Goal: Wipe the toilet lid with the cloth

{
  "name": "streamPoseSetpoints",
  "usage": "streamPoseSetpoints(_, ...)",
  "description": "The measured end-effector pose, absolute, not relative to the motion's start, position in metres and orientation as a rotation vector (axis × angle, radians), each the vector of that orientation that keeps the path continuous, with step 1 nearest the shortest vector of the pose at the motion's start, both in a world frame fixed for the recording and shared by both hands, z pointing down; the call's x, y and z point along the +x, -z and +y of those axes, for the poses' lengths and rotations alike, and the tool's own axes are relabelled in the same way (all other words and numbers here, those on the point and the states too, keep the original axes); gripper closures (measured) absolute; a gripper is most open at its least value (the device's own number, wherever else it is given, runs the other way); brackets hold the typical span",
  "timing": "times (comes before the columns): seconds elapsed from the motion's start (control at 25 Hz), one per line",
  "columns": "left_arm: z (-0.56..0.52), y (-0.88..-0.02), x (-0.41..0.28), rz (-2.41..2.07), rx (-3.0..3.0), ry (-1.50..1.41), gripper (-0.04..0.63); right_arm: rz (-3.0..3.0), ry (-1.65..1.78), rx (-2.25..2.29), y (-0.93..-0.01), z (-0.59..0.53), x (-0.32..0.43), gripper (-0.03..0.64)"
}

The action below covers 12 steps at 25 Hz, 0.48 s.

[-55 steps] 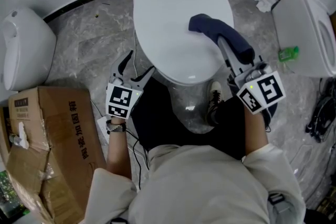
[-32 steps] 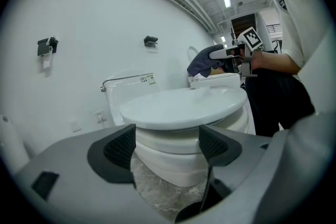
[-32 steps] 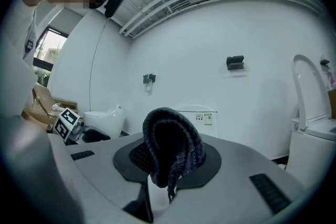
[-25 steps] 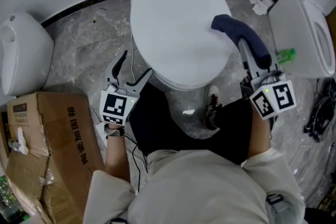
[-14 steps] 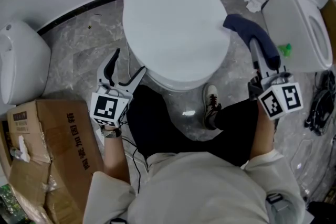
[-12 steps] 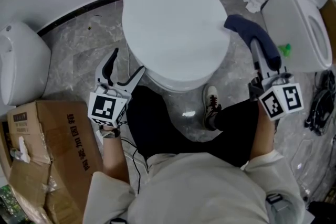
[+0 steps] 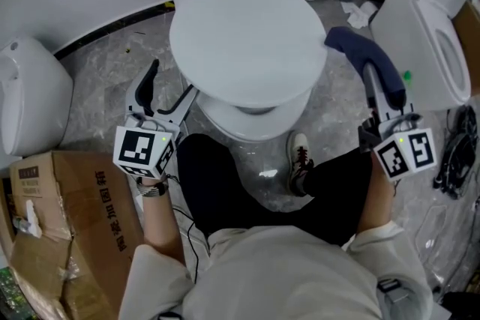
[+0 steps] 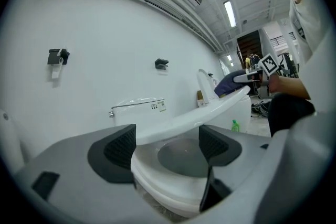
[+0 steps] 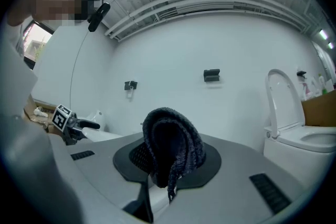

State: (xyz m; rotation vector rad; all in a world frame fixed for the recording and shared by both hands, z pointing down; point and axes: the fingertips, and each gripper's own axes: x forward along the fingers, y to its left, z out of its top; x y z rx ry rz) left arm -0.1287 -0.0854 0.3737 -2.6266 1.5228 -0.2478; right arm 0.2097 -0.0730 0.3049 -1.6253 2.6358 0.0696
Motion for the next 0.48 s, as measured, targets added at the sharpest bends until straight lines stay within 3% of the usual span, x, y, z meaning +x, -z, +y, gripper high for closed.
streamPoseSetpoints(0.48, -0.14, -0.333, -0.118, 1.548, -2.619, 0.183, 0.301, 2.688, -0.08, -1.563, -0.287, -0.067, 0.208, 0.531)
